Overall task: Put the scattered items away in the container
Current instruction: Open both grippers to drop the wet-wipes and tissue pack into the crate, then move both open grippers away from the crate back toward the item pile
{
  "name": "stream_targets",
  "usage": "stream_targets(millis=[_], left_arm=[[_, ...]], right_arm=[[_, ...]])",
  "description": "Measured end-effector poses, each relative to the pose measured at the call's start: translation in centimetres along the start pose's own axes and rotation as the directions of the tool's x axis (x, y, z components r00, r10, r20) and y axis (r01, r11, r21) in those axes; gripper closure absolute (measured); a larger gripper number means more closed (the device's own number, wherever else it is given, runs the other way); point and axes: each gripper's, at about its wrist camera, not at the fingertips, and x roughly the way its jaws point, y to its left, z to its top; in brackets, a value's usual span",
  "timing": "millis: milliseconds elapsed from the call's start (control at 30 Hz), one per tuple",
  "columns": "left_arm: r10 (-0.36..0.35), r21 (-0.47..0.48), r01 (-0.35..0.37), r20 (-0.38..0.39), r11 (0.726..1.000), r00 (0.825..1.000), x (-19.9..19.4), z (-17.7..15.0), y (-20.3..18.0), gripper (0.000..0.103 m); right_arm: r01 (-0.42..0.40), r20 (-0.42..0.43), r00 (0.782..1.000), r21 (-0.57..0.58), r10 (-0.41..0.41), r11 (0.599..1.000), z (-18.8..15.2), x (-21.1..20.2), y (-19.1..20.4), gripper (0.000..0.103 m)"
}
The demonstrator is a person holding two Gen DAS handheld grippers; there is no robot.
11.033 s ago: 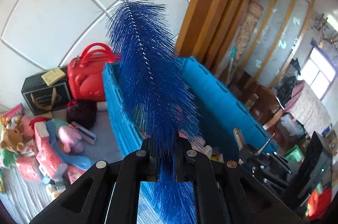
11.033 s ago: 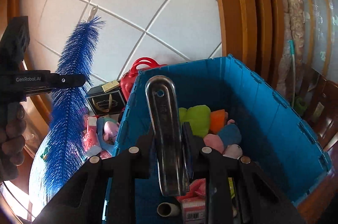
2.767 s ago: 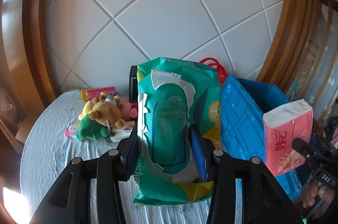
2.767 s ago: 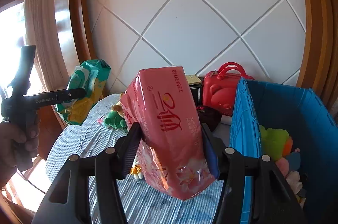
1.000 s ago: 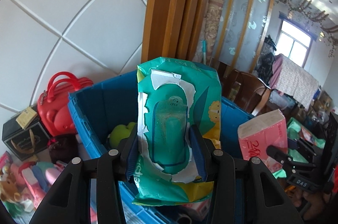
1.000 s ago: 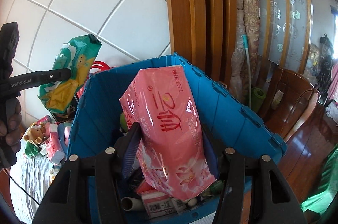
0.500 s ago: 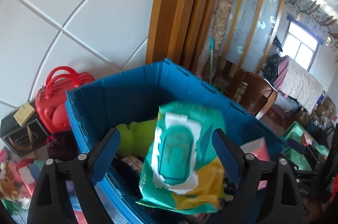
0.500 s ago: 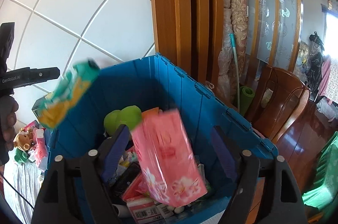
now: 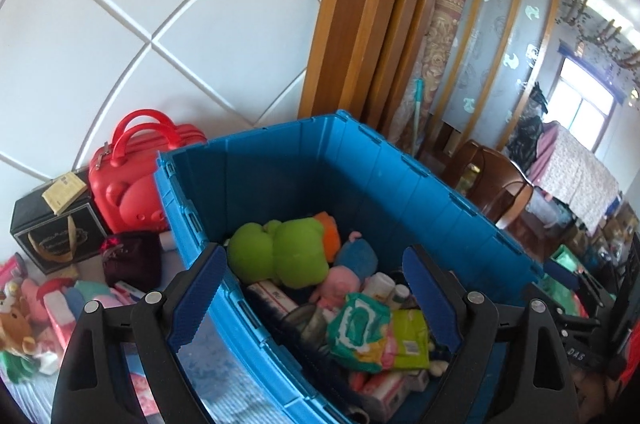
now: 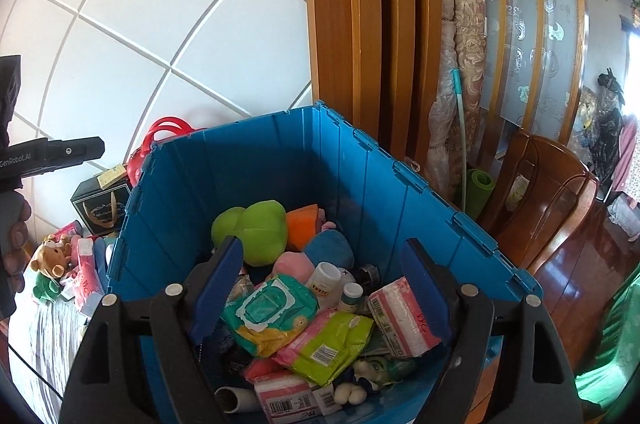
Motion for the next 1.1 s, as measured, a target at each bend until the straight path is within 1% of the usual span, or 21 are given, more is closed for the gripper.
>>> stream_targets(millis=[233,367,500,567,767,933,1100], left_arm=[[0.043,-0.024,-0.042,0.018,0.999,0.999,-2.6,-1.4,1.5,0.012],[0.086,-0.039,-0.085,0.023,0.996,0.996,-4.5,-2.4,2.6,0.012],[0.117,-0.076,-0.116,0.021,0.990,0.993,-6.4,-3.8,4.0,0.012],[0.136,-0.090,-0.134,0.019,0.987,0.991,-7.4,-4.5,4.8,0.012],[0.162,-0.149,-0.156,0.025,0.976,0.987,-10.2,-6.6,7.1,0.012],[0.197,-0.192,-0.187,0.034,0.963,0.980,-12.5,-8.3,9.4,0.012],[0.229,-0.230,-0.217,0.024,0.949,0.973,-14.3,-10.6,12.0,0.012]], right_arm=[[-0.051,0.017,0.999,-0.025,0.051,0.998,0.2,-0.7,2.0,0.022],[-0.086,0.022,0.996,-0.054,0.088,0.995,0.3,-1.0,3.8,0.022],[-0.122,0.018,0.992,-0.079,0.123,0.989,0.4,-1.0,5.9,0.022],[-0.139,0.016,0.990,-0.094,0.141,0.986,0.5,-1.1,7.0,0.022],[-0.183,0.002,0.983,-0.144,0.186,0.972,0.6,-1.3,10.5,0.022],[-0.221,-0.012,0.975,-0.194,0.223,0.956,0.3,-1.7,13.9,0.022],[-0.257,-0.022,0.965,-0.234,0.259,0.938,0.1,-1.9,17.6,0.022]])
